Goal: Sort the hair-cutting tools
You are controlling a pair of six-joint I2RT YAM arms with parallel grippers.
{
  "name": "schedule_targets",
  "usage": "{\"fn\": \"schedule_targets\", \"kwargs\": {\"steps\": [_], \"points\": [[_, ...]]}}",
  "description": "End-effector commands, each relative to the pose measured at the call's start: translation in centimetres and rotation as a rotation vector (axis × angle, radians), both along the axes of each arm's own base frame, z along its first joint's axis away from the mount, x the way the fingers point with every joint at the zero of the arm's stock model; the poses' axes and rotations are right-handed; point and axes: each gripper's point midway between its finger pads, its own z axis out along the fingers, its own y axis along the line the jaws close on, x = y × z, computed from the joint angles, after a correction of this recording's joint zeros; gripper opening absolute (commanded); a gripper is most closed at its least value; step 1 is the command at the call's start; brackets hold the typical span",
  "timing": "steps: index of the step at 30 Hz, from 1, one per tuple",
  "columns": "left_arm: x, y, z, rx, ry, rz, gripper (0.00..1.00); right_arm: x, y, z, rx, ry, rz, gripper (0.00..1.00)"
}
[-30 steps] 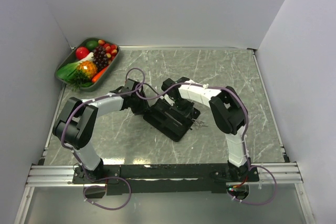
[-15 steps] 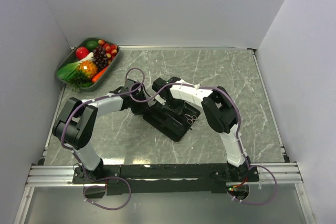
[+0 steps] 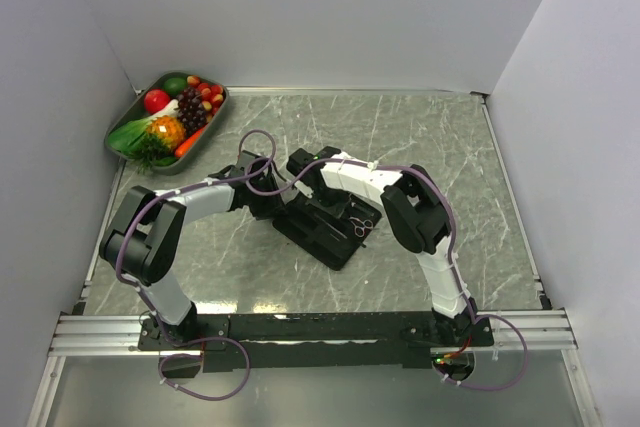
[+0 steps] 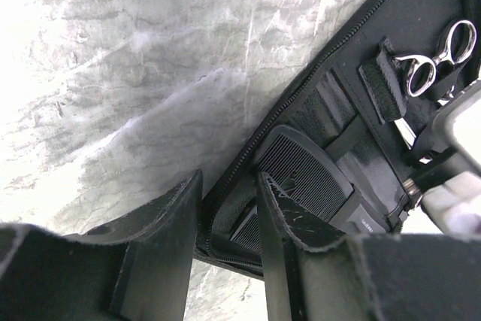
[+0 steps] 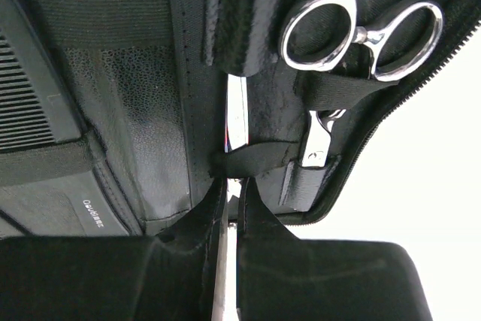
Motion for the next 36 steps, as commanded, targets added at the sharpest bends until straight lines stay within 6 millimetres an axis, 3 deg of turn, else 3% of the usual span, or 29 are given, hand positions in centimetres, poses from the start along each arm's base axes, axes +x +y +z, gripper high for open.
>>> {"fn": "schedule_targets", "kwargs": {"steps": [1, 7, 13, 20, 28, 36], "points": [[-2.5, 0.7, -1.2, 0.057, 0.057, -0.021, 0.42, 1.3, 2.4, -1.0, 0.086, -0.057, -0.047, 0.0], [-2.5, 0.7, -1.2, 0.054, 0.053, -0.012, 0.42, -0.9, 0.6, 0.0, 0.063, -0.007, -0.017, 0.0], [-2.0, 0.2, -1.1, 0.039, 0.056, -0.005, 0.41, -1.7, -1.0, 0.6, 0.031, -0.013, 0.002, 0.0], [-1.5, 0.0, -1.0, 0.039, 0.055, -0.004, 0.41, -0.8, 0.7, -0.3, 0.089, -0.034, -0.017, 0.0], [-1.9, 0.0, -1.1, 0.042, 0.059, -0.005, 0.41, 2.0, 5.0, -2.2, 0.226, -0.1, -0.08, 0.0], [-2.3, 0.3, -1.3, 0.048, 0.066, -0.006, 0.41, 4.0, 7.4, -1.0, 0.341, -0.175, -0.057, 0.01]]}}
